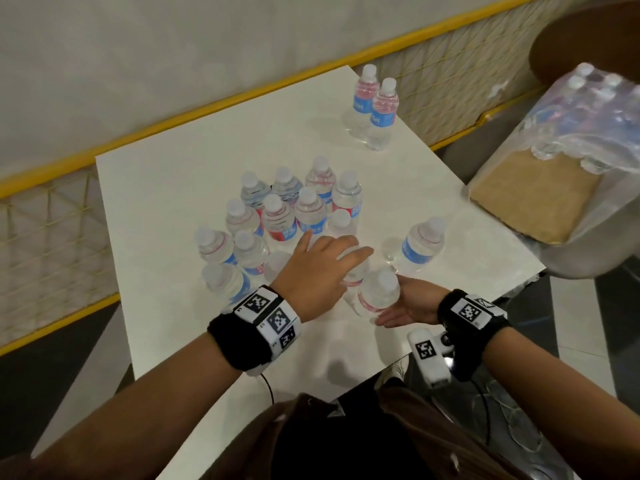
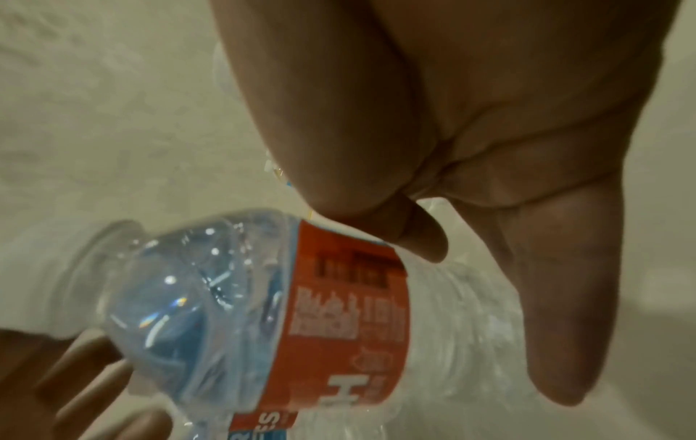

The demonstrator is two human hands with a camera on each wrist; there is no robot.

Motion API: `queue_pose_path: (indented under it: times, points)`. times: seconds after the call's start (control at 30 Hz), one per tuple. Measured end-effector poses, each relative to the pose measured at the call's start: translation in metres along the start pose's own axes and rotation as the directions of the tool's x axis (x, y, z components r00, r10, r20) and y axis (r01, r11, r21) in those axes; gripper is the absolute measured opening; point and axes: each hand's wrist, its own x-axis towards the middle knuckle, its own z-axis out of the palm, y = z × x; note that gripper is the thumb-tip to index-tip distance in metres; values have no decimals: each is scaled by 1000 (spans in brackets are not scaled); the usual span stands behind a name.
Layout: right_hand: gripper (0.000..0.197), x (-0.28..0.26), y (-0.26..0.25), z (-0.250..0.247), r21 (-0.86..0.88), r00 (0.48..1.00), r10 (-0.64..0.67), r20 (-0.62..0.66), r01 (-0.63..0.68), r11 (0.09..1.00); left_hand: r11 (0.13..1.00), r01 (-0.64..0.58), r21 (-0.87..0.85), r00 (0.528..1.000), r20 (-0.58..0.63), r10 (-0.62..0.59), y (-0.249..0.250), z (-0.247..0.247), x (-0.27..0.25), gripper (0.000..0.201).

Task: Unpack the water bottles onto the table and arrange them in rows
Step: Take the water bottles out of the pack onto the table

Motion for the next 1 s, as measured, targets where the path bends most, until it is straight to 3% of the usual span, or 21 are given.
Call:
queue_pose_path:
  times: [0.1,0.2,0.3,0.37,0.53,0.63,0.73,0.8,0.9,1.0]
  points:
    - [24,-1,-4,8,97,999,-20,33,17,995,994,-89,56,981,-168,97,2,4,7,46]
    - [29,-3,-7,16,267,995,28,91,-51,962,984,-153,89,970,-178,167,0,5,3,31]
    - [45,-1,-7,23,361,992,48,114,-86,929,983,-172,62,981,-77,176,-6,4,-10,29]
    - [56,2,-7,28,390,994,58,90,-89,917,989,-133,63,990,57,130,-13,0,-18,25]
    - [34,11,-27,40,474,999,45,-15,-33,880,994,-57,92,971,238,33,-30,-12,-36,23]
    - [24,17,-46,53,432,1000,6,-6,-3,902,994,-50,93,953,302,19,-29,-21,-43,23]
    - [25,18,-57,67,392,999,-31,29,18,920,994,-37,99,947,320,3,-30,-28,-45,33]
    - [33,18,-55,65,382,1000,10,15,-15,924,995,-28,94,953,302,-2,-32,-32,-46,38]
    - [35,10,-34,37,327,987,144,-76,-112,939,998,22,60,966,255,-37,-30,-35,-48,53]
    - [46,-1,0,-16,177,908,215,-361,-160,971,997,77,16,955,287,-79,-23,-30,-44,57]
